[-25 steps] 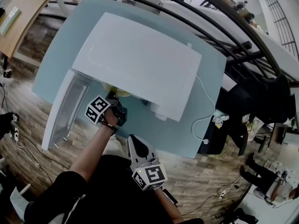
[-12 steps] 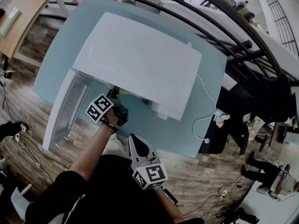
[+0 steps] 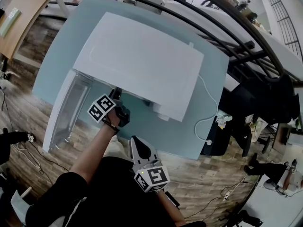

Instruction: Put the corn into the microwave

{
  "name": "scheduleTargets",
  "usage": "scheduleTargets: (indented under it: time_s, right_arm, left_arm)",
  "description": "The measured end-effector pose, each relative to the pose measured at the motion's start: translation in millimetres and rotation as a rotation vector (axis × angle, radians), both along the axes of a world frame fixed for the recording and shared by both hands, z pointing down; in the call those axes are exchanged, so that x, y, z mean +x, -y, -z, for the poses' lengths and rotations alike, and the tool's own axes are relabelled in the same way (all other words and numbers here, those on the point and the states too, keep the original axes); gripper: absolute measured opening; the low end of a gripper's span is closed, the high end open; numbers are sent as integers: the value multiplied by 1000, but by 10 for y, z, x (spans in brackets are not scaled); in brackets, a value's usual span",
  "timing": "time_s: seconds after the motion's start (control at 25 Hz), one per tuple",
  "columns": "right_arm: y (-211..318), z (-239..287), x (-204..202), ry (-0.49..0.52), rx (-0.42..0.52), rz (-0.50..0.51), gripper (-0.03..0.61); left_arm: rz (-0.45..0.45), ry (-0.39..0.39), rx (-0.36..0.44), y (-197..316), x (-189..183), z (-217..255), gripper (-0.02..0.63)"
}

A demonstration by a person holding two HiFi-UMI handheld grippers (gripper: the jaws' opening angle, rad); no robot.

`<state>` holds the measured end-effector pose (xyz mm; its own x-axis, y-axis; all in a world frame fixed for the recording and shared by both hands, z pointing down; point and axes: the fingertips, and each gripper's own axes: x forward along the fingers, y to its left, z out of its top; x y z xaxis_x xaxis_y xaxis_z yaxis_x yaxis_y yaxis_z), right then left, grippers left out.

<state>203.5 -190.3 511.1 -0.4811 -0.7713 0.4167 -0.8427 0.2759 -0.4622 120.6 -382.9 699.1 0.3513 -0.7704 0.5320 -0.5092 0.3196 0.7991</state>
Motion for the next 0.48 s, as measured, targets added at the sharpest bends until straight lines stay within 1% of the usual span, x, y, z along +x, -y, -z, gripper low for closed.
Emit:
scheduleTargets:
  time_s: [0.28, 0.48]
  right_arm:
    - [-26, -5, 1, 0, 3, -3, 9]
    - [-39, 15, -43, 4, 13, -5, 9]
  left_arm:
    - [-12, 11, -12, 20, 8, -29, 186]
    - [-27, 14, -9, -87, -23, 0, 186]
